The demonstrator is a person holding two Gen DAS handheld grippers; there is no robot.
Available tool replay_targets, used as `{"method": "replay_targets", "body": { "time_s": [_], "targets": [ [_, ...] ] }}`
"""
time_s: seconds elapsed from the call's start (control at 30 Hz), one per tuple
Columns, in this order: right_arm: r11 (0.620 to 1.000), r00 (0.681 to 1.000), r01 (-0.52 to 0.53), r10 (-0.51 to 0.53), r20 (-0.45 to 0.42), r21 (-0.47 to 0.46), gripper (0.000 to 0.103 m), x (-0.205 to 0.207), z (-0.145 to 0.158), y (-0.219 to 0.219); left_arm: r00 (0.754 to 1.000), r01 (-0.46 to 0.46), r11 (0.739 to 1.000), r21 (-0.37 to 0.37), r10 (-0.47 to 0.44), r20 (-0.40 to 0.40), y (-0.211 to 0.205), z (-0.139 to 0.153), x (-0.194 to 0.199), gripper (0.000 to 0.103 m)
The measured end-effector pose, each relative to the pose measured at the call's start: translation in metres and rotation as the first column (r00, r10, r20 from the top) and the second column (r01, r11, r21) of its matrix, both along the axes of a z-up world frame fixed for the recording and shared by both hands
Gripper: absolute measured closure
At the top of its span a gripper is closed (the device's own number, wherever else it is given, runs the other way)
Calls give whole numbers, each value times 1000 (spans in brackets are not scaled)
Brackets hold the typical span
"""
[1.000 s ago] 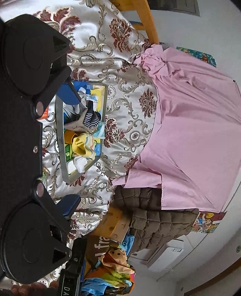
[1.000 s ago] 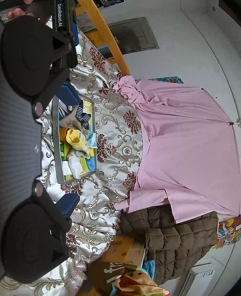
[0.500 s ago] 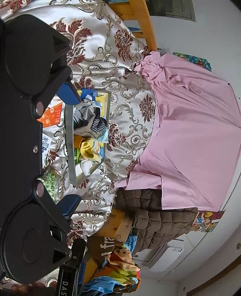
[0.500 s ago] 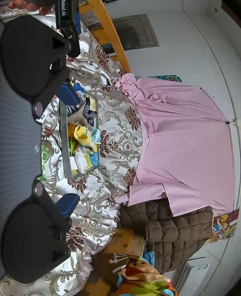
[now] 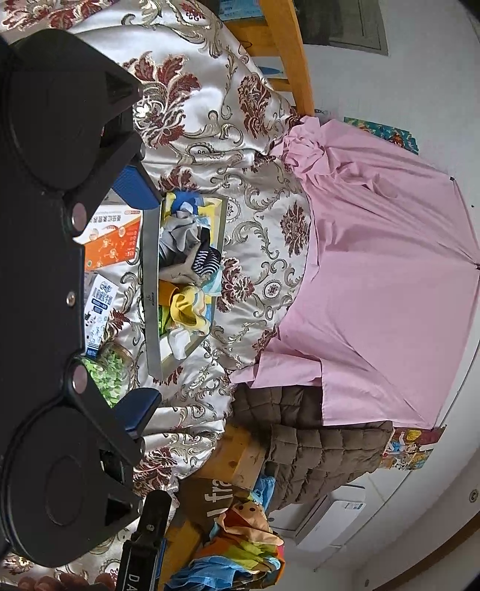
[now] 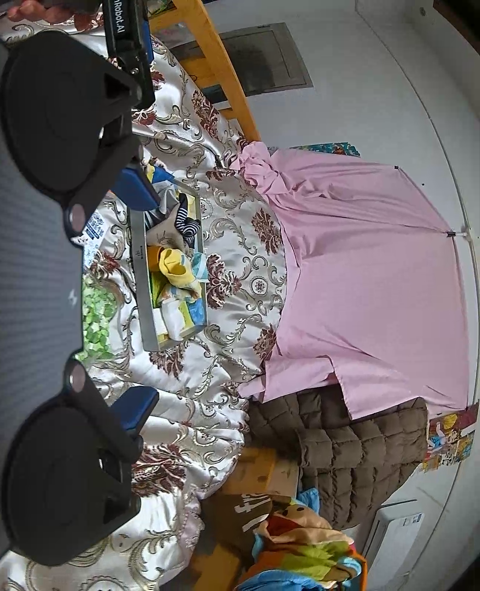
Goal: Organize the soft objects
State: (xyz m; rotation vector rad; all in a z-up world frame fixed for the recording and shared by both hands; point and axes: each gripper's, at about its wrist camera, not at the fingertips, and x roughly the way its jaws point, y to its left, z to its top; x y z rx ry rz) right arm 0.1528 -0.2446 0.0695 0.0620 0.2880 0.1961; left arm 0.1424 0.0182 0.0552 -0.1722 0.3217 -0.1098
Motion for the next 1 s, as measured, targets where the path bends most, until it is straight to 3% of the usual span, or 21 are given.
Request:
{"method": "replay_targets", "body": {
  "time_s": [0.5,1.0],
  "targets": [
    [998,999,42,-42,-2,47,0,-31,-32,-1,999,-42,999,34,42,-11,0,-21,-26,1],
    [999,999,30,-29,-37,19,0,-49,-53,9,997,-62,996,62,66,-50,0,-45,-46,1]
  ]
}}
